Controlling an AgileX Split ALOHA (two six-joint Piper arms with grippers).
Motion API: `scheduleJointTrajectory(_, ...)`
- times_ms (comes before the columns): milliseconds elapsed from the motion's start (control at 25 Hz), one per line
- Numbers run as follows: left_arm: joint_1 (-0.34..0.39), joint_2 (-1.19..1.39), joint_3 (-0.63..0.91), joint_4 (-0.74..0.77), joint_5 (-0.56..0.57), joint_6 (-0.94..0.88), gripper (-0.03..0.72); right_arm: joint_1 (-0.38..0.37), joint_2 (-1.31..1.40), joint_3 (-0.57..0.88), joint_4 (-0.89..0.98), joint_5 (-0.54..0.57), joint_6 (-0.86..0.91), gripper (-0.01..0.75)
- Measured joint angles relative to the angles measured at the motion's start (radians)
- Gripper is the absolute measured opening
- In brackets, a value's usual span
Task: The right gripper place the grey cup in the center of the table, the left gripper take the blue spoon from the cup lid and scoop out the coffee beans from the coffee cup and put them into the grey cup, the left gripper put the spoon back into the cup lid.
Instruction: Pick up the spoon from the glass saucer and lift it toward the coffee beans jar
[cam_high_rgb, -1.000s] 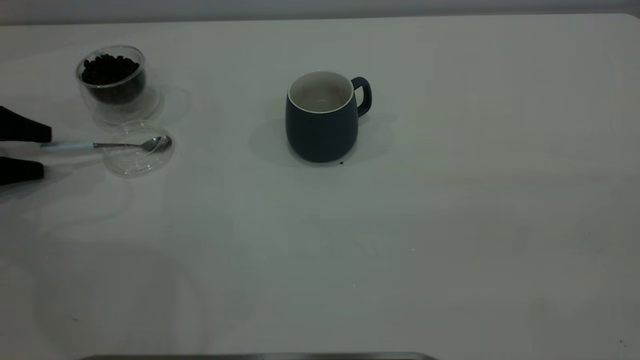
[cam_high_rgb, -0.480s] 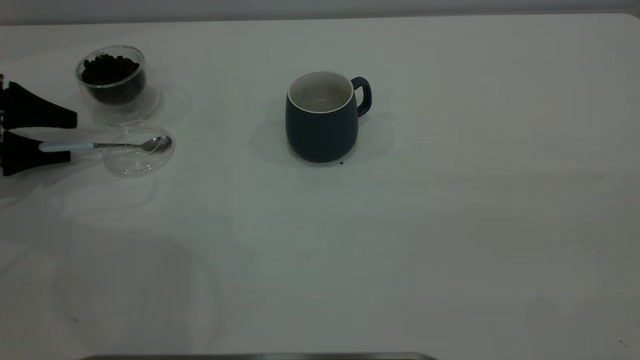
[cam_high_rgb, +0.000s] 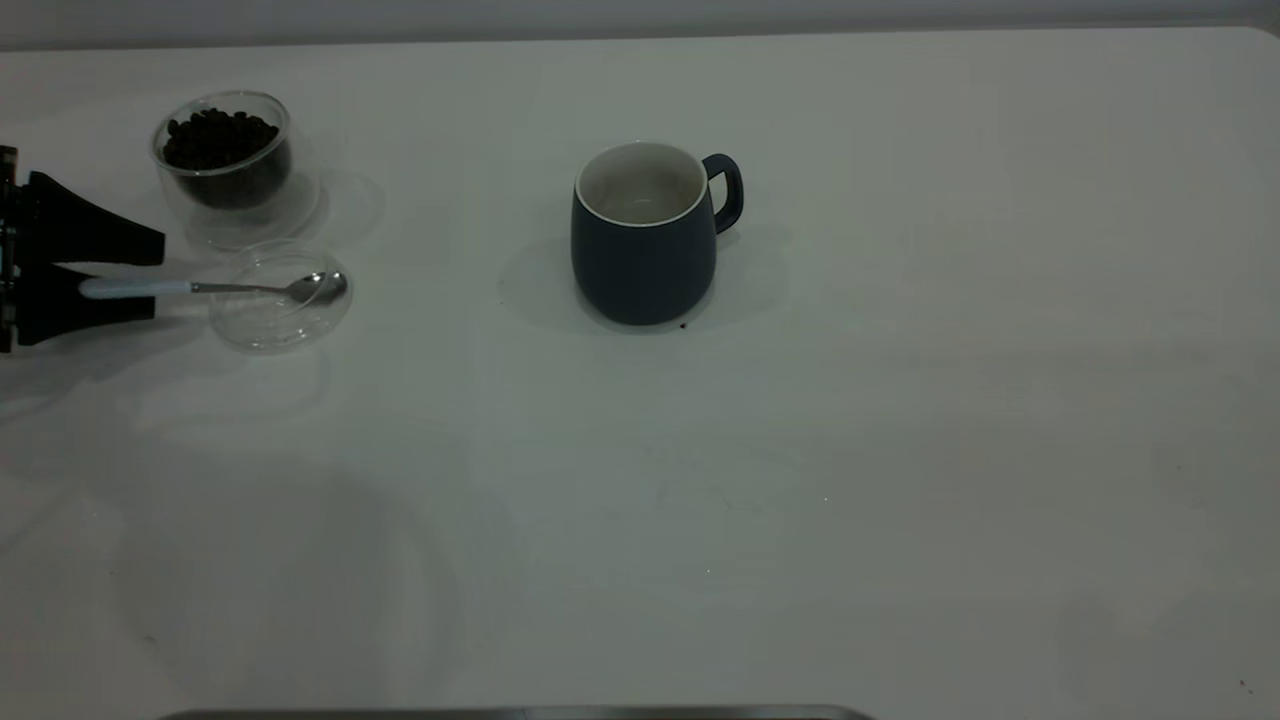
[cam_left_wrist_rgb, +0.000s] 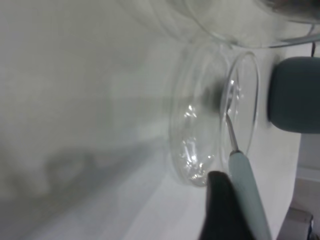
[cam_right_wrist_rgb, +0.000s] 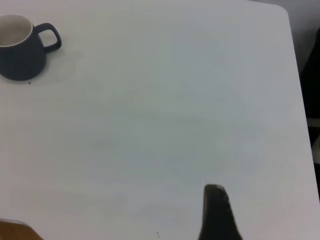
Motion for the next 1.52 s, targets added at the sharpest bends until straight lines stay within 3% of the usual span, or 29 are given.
scheduleJointTrajectory(480, -0.001, 0.000, 0.000, 0.027, 0.008, -0.001, 0.135, 0.000, 0.000, 0.000, 0.000, 0.000, 0.000, 0.462)
scheduleJointTrajectory(1200, 0.028, -0.200, 0.000, 0.249, 0.012, -0.108, 0.128, 0.000, 0.000, 0.000, 0.000, 0.000, 0.000, 0.462)
scheduleJointTrajectory(1520, 0.028, -0.397, 0.000, 0.223, 0.033, -0.116, 0.128, 0.000, 0.000, 0.000, 0.000, 0.000, 0.000, 0.462)
